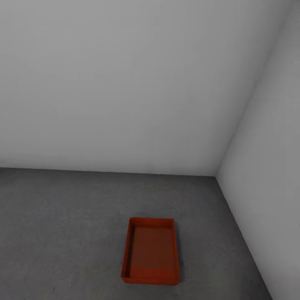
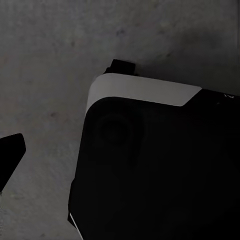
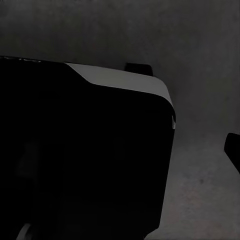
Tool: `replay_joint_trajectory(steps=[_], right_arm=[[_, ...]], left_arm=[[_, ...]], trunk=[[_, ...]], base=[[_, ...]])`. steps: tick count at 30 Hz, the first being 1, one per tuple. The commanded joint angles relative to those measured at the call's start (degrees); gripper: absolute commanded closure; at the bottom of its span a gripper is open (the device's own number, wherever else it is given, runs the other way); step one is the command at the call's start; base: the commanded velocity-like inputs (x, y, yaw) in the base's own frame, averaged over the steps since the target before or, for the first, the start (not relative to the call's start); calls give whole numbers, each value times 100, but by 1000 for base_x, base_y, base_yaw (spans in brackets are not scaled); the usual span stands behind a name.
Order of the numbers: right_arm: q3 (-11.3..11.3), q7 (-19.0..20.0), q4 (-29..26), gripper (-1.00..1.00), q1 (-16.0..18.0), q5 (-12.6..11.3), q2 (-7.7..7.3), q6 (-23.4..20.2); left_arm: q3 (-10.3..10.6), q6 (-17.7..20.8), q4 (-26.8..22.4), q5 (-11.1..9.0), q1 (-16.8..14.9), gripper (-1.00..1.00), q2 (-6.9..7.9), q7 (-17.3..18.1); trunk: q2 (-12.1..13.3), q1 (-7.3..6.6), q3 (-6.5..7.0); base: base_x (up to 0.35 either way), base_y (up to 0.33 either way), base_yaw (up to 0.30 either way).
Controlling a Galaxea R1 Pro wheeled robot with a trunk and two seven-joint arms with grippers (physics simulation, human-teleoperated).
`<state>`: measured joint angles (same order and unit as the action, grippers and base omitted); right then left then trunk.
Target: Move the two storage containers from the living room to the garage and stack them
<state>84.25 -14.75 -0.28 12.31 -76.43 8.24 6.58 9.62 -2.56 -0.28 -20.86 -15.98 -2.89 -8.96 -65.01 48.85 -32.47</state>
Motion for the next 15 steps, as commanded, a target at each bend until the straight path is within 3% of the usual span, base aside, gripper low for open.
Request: replay_joint_trajectory(steps=[1,15], right_arm=[[48,-20,-4,-100,1,-57,1,12],[46,-19,-7,-100,3,-58,-29,16]], left_arm=[[49,-18,1,-50,-2,-100,-1,-18],[49,-25,1,-41,-2,-100,-1,-18]], trunk=[[-3,0,-2],[-3,0,50]], base=[[0,0,-212],[0,0,-228]])
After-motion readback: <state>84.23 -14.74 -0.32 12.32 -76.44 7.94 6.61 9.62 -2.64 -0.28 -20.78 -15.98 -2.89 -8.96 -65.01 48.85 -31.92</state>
